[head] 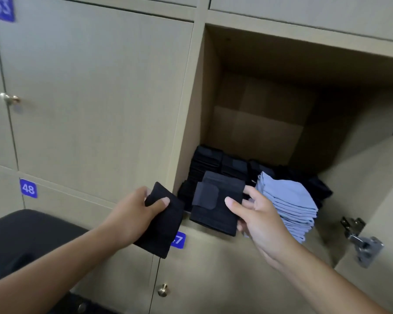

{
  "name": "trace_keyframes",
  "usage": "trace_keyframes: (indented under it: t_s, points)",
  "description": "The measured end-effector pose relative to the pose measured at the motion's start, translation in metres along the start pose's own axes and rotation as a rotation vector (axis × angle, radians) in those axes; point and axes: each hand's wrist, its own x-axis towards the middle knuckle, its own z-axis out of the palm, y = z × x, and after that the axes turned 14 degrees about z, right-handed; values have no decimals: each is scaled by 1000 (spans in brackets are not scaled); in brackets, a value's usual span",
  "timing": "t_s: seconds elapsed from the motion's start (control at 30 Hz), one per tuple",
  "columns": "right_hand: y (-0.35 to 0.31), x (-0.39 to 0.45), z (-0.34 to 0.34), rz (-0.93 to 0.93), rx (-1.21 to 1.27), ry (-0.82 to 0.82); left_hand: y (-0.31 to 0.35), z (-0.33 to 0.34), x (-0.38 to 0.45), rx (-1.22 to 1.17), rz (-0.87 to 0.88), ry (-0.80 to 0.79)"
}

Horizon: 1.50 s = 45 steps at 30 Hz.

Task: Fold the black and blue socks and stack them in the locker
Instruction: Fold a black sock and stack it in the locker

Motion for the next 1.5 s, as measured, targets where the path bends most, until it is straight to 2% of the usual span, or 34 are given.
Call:
trace_keyframes:
  t_s: [0.37,0.57,0.73,0.9,1.13,1.5]
  points:
    - [-75,73,-46,-23,-34,208,-1,18,7,16,13,57]
    - [-90,134,-68,88,15,285,-6,31,4,20,9,16]
    - [-85,173,-78,253,29,385,-7,33,4,31,1,4]
    - [-81,197,-82,381,-14,353,-5,33,6,5,-21,-3]
    - [-77,210,-77,452,-144,310,-7,37,9,-37,-61,-27]
    - [-76,212,-75,453,-371,295,-8,35,11,-44,-55,-34]
